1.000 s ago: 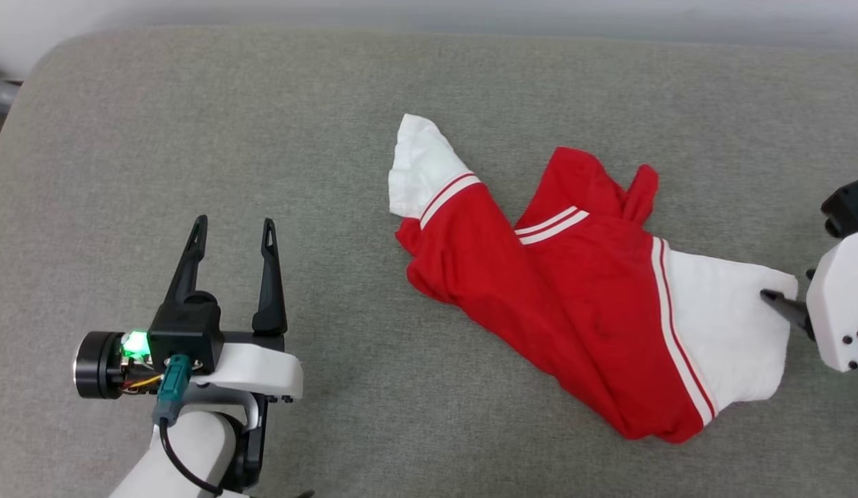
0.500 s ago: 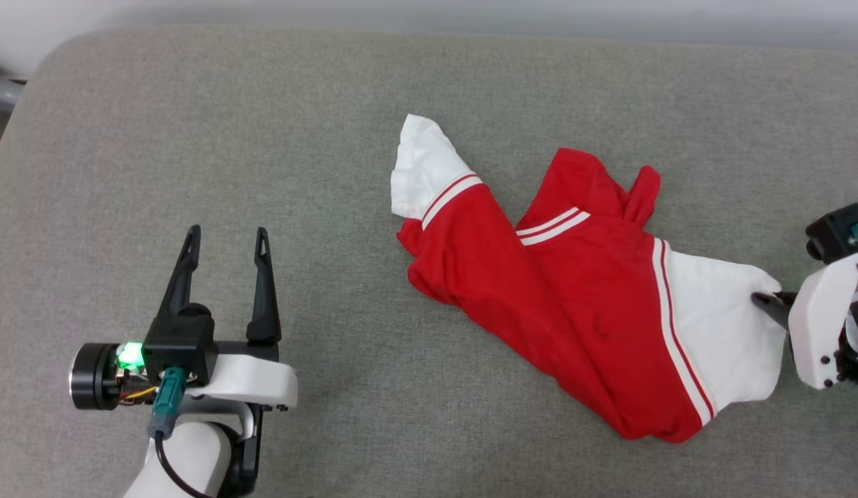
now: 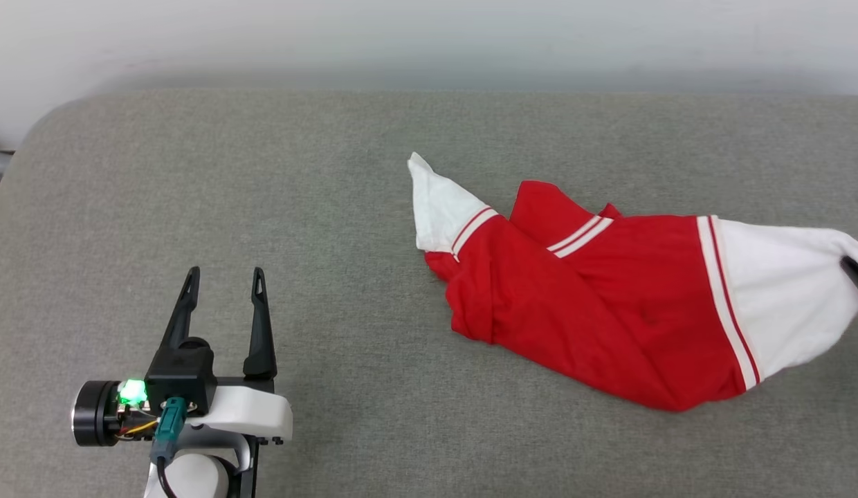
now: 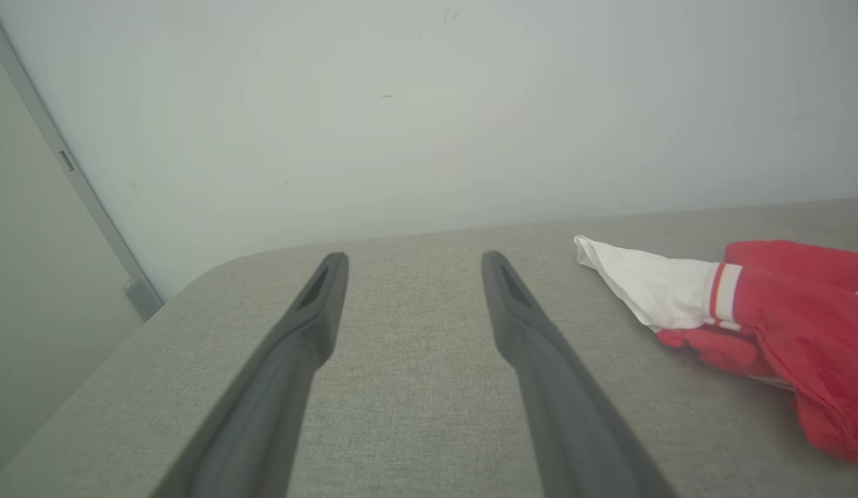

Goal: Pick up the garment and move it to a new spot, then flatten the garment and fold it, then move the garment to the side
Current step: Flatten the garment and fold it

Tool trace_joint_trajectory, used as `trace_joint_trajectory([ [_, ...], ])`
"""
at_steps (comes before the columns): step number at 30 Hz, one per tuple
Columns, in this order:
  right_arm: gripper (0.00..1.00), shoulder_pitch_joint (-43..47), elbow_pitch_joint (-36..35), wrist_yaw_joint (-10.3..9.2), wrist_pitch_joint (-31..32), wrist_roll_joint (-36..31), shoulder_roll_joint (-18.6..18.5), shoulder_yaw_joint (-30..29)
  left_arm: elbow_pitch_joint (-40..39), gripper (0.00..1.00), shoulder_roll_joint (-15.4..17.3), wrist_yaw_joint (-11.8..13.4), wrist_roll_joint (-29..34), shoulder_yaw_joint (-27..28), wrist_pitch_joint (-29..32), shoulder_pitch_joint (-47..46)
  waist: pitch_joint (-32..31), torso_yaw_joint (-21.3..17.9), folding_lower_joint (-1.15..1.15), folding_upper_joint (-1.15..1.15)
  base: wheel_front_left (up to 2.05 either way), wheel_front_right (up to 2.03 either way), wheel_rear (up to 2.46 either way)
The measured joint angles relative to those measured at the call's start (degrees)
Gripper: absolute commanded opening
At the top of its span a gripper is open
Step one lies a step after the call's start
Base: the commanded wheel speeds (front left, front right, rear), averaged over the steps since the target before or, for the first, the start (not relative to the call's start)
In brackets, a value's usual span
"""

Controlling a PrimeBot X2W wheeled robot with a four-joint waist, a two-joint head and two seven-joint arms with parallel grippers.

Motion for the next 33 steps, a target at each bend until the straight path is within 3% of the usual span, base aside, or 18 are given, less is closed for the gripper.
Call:
trace_joint_trajectory([
  [3,0.00,6.94,-0.46,0.00,-2.21,0.36,0.05,-5.06,0.42,1.00,-0.75,-0.67,0.43,0.76,0.00,0.69,-0.96,-1.05,0.00,0.00,0.00,0.00,0.00],
  [9,0.00,14.11,2.35,0.00,-1.13,2.00,4.79,-9.99,1.25,1.00,-1.55,-2.02,1.07,1.21,0.00,1.17,-1.10,-2.00,0.00,0.00,0.00,0.00,0.00],
  [16,0.00,16.17,11.98,0.00,0.93,2.82,10.62,-11.71,2.87,1.00,-2.01,-3.55,1.85,1.48,0.00,0.53,-0.55,-1.48,0.00,0.00,0.00,0.00,0.00],
  [20,0.00,15.00,15.80,0.01,-0.08,1.98,11.91,-10.96,4.02,1.00,-2.09,-4.39,2.23,1.66,0.00,-0.12,-0.49,-1.14,0.00,0.00,0.00,0.00,0.00],
  [21,0.63,14.77,16.36,0.01,-1.09,1.49,12.10,-10.78,4.35,1.00,-2.09,-4.61,2.24,1.72,0.00,-0.18,-0.56,-1.14,0.00,0.00,0.00,0.00,0.00],
  [22,1.00,14.46,16.79,0.01,-2.35,0.96,12.29,-10.63,4.65,1.00,-2.09,-4.90,2.19,1.88,0.00,-0.31,-0.66,-1.19,0.00,0.00,0.00,0.00,0.00],
  [29,1.00,11.38,16.38,-0.01,-14.72,-5.32,12.72,-12.25,6.43,1.00,-0.71,-8.62,0.81,2.63,0.01,-3.74,-2.11,-2.51,0.00,0.00,0.00,0.00,0.00],
  [33,1.00,11.09,13.51,-0.01,-18.22,-9.92,13.72,-15.00,7.38,1.00,1.36,-11.92,0.59,2.15,1.77,-9.04,-2.47,-3.55,0.00,0.00,0.00,0.00,0.00],
])
